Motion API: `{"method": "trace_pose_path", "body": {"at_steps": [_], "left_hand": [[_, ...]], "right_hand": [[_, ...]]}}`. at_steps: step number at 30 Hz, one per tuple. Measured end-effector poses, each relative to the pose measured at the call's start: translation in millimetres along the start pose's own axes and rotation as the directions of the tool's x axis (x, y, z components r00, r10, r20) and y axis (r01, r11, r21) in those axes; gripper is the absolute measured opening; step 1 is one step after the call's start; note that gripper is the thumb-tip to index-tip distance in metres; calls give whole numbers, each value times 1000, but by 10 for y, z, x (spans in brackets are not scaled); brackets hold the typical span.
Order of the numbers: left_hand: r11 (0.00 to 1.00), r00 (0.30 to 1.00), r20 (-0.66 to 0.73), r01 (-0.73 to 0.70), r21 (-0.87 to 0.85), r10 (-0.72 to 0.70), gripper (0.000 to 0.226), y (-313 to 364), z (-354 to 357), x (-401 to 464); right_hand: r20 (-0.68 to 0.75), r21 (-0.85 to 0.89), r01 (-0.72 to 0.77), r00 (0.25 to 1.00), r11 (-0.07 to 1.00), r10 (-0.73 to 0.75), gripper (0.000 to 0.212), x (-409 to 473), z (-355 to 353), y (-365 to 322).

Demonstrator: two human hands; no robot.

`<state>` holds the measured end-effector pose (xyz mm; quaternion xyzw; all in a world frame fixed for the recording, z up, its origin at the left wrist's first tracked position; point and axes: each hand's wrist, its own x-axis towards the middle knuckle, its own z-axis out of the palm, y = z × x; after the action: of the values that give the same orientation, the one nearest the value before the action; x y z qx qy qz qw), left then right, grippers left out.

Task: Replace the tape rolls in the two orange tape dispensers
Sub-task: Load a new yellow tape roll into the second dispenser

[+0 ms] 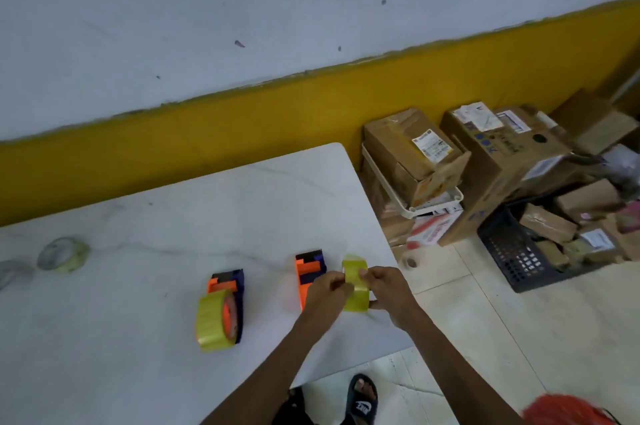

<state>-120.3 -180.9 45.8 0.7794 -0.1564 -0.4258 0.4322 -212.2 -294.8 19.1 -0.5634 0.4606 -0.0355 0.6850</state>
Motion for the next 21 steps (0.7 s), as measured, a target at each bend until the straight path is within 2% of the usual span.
{"method": "trace_pose_path", "body": {"at_steps": [2,4,6,9,12,15,21], "left_hand": [[998,981,-193,15,-56,-25,15,-42,-130,-1],[998,902,-428,29,-58,-51,19,-144,-305,-16],[996,846,-527,82,-30,-85,18,-310,-462,-37],[976,895,-398,216,-4,-200,24,-537,-532,-69],[955,927,-234,276,-106,-294,24,-638,-473,-75],[915,923,-190,268,-301,-333,15,-650,-445,-72],[891,938,-156,227,-393,-308,25,-682,-477,44]], "right_hand": [[21,-24,-16,1000,1000,16,26,65,49,-36],[46,-57,-27,999,998,30,28,127,118,-68],[50,-97,-29,998,995,34,31,177,193,-89],[43,-166,-35,998,986,43,30,205,292,-84],[46,-218,-35,998,975,46,27,224,340,-48],[33,-274,-29,999,961,39,25,224,389,-13],[62,-291,-39,996,956,59,26,166,478,-2]]}}
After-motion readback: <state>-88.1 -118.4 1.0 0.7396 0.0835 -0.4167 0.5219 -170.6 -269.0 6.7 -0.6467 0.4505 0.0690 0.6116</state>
